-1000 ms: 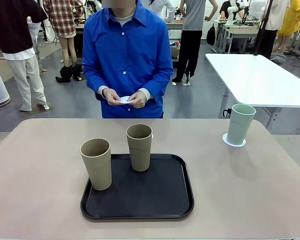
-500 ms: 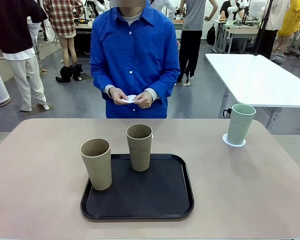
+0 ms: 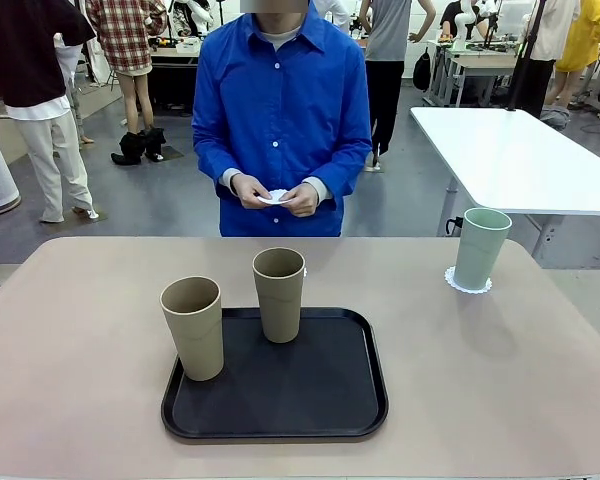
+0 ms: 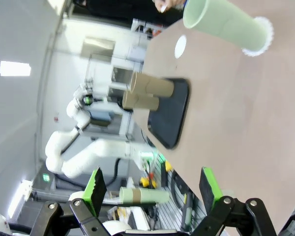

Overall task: Place coasters on the table and set cups on them.
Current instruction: Take one Reusable plastic cup from the Flat Tray and place it on a coaster set by the human.

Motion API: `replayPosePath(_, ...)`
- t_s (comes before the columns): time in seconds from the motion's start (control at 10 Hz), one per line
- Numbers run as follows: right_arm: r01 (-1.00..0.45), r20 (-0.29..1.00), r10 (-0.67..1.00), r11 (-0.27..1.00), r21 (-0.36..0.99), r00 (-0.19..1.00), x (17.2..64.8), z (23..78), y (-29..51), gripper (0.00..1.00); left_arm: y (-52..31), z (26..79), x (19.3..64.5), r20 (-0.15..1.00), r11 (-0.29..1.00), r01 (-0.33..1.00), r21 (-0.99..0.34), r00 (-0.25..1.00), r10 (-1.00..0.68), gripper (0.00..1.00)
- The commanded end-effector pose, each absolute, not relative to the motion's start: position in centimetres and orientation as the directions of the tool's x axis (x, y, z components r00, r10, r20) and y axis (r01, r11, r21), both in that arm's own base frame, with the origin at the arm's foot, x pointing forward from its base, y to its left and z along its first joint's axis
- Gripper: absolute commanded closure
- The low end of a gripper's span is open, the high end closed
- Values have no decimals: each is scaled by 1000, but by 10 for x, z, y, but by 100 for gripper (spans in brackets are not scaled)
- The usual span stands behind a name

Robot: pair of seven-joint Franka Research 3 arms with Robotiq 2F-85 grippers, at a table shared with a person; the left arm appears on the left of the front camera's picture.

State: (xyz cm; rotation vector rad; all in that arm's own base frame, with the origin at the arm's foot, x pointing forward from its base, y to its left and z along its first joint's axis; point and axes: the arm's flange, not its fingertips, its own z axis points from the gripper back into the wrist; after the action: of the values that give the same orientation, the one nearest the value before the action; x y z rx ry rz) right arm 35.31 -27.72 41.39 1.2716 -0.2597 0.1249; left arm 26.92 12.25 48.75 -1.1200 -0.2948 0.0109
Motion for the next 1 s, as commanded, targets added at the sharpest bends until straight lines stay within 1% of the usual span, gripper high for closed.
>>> replayPosePath(0.0, -407, 366, 179, 379, 831, 913, 368, 474, -235, 0, 124, 489, 269, 240, 422, 154, -893, 958, 159, 0)
replayPosePath(0.1, -510, 429, 276, 417, 753, 860, 368, 512, -196, 0, 124, 489, 269, 240, 422, 154, -893, 958, 159, 0)
replayPosePath(0.2, -606, 470, 383, 470, 642, 795, 371, 542, -151, 0, 124, 489, 269, 240, 422, 154, -893, 958, 159, 0)
replayPosePath(0.3, -669, 488, 458, 511, 540, 743, 373, 561, -106, 0, 124, 489, 269, 240, 422, 154, -893, 958, 159, 0)
replayPosePath(0.4, -747, 529, 530, 517, 418, 663, 375, 573, -55, 0, 124, 489, 269, 240, 422, 154, -893, 958, 159, 0)
replayPosePath(0.6, -863, 567, 656, 435, 255, 498, 375, 567, 25, 0, 124, 489, 269, 240, 422, 154, -893, 958, 159, 0)
replayPosePath(0.7, -886, 568, 690, 425, 184, 449, 375, 554, 57, 0, 124, 489, 269, 240, 422, 154, -893, 958, 159, 0)
replayPosePath(0.8, -913, 569, 725, 386, 134, 389, 376, 543, 91, 0, 124, 489, 269, 240, 422, 154, -893, 958, 159, 0)
replayPosePath(0.9, -926, 558, 749, 364, 102, 356, 377, 530, 113, 0, 124, 489, 269, 240, 422, 154, -893, 958, 159, 0)
